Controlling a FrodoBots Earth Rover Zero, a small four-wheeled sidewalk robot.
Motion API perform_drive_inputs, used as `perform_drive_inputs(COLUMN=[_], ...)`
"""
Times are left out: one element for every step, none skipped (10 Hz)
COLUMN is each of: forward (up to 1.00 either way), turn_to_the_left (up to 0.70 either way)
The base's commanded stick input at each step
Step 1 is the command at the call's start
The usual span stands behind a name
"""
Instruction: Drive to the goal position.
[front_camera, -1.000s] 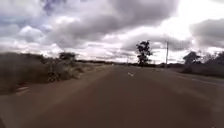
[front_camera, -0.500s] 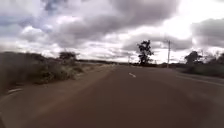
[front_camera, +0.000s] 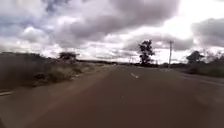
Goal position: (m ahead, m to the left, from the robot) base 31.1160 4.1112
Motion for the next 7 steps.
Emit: perform_drive_inputs(forward=[0.70,0.70,0.70,0.70,0.70,0.70,0.70], turn_to_the_left=[0.03,0.03,0.03,0.03,0.03,0.03,0.03])
